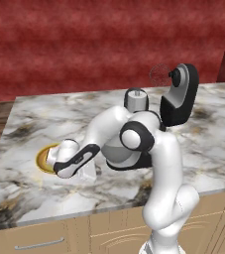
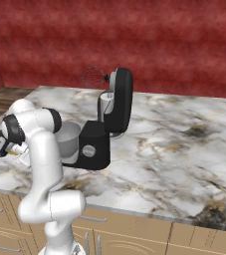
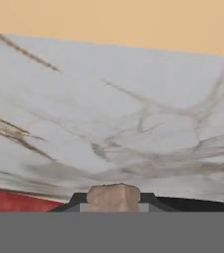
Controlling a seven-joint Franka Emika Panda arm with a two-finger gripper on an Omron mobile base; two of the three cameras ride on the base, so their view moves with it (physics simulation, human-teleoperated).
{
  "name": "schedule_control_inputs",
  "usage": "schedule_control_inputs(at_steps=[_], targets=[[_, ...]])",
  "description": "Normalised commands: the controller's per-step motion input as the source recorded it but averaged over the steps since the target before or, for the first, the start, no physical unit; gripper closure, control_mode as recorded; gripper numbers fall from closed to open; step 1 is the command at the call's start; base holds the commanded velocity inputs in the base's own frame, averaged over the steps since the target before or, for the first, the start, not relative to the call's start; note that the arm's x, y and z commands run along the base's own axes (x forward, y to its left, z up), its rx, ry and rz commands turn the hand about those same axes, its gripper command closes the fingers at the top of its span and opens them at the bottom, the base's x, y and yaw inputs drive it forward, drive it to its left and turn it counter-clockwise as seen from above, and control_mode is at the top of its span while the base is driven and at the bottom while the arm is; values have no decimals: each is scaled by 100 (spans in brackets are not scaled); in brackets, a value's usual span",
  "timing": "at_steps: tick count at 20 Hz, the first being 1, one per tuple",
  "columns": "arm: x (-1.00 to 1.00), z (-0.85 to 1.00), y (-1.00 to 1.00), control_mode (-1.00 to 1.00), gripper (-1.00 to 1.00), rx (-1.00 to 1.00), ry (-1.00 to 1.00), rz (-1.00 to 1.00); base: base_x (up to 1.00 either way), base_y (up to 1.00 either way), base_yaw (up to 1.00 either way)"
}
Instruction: Add butter and sugar cubes to the stand mixer bowl and then turn on the stand mixer to begin making frosting.
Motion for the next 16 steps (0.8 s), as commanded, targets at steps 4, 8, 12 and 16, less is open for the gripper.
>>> schedule_control_inputs(at_steps=[4, 8, 12, 16], targets=[[-100, 74, 0, -100, 100, 2, -11, 0, 0, 0, 0], [-86, 100, 0, -100, 100, 8, -17, 0, 0, 0, 0], [-59, 100, 0, -100, 100, 12, -16, 0, 0, 0, 0], [-16, 100, -14, -100, 100, 17, -10, 0, 0, 0, 0]])
